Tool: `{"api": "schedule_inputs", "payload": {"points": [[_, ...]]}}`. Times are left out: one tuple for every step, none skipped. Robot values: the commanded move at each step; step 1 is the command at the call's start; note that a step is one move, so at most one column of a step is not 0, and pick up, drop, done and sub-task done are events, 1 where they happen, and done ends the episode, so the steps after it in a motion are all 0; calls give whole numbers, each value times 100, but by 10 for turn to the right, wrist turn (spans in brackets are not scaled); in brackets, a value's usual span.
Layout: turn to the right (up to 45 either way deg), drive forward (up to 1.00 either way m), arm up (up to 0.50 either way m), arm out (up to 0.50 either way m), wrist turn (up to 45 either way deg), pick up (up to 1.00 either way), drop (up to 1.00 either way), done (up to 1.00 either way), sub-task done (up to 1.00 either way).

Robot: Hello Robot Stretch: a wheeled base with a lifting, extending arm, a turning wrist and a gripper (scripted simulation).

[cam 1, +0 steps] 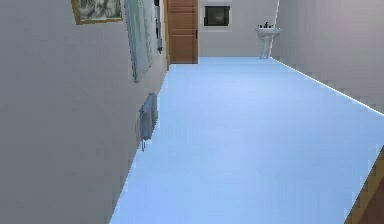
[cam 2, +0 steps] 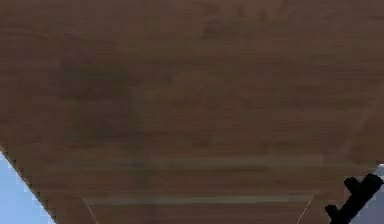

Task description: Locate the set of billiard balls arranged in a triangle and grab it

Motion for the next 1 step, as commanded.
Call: {"api": "schedule_inputs", "payload": {"points": [[0, 100, 0, 0, 0, 0, 0, 0, 0]]}}
